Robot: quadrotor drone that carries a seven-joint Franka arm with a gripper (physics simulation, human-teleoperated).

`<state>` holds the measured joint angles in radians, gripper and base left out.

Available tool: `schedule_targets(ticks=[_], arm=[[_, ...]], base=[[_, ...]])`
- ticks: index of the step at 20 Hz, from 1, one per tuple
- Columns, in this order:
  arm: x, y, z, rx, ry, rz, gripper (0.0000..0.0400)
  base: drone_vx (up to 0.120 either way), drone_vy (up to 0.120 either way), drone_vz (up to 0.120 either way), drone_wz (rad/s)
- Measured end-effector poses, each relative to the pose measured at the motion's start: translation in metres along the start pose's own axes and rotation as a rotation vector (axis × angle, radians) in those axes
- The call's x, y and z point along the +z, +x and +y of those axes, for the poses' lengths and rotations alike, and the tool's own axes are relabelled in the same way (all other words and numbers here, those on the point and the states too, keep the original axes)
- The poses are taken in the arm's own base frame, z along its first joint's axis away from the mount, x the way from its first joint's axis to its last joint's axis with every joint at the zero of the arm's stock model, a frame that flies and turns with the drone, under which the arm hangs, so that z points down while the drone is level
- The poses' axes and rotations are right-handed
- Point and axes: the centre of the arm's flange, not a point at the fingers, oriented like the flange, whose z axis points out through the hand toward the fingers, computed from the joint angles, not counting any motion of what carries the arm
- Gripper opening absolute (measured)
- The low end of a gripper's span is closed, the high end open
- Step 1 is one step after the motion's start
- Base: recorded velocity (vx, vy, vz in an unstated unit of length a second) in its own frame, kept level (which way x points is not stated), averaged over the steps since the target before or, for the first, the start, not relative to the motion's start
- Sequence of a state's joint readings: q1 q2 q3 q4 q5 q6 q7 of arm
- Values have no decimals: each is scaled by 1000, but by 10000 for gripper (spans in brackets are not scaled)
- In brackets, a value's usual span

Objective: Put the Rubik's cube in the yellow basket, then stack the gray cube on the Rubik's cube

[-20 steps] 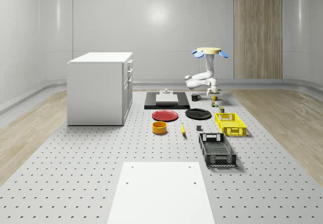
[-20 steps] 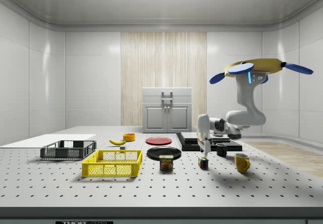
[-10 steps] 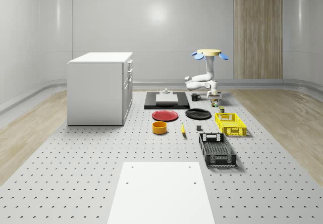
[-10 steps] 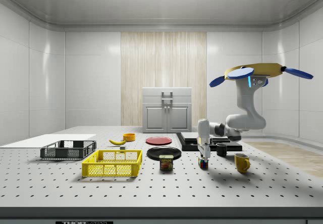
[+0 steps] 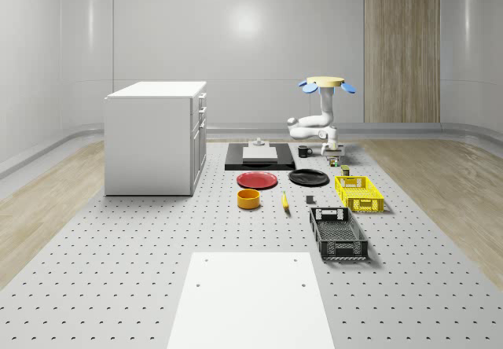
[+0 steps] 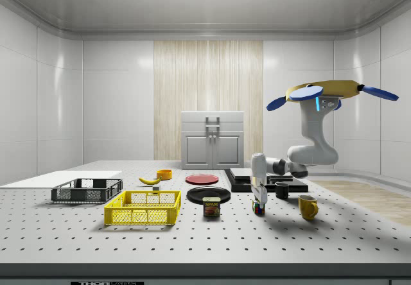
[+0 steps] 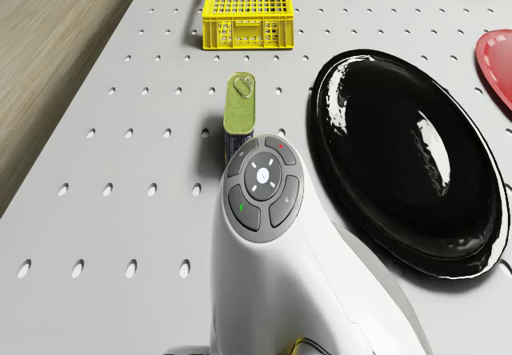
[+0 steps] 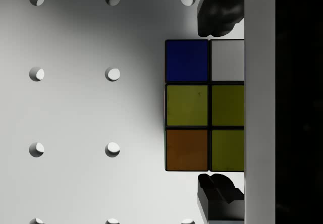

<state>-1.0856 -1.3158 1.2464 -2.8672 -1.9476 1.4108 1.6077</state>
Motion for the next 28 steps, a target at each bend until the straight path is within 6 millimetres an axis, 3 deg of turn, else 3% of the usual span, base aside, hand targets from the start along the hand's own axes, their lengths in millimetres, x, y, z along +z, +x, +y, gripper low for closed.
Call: schedule_targets(ticks=[14, 20, 28], arm=[[6, 4, -3, 0, 0, 0, 400], [7, 6, -5, 0, 0, 0, 345], [-2, 6, -5, 0, 0, 0, 328]], base=[[0, 0, 0, 0], [0, 0, 0, 0], [0, 0, 0, 0]])
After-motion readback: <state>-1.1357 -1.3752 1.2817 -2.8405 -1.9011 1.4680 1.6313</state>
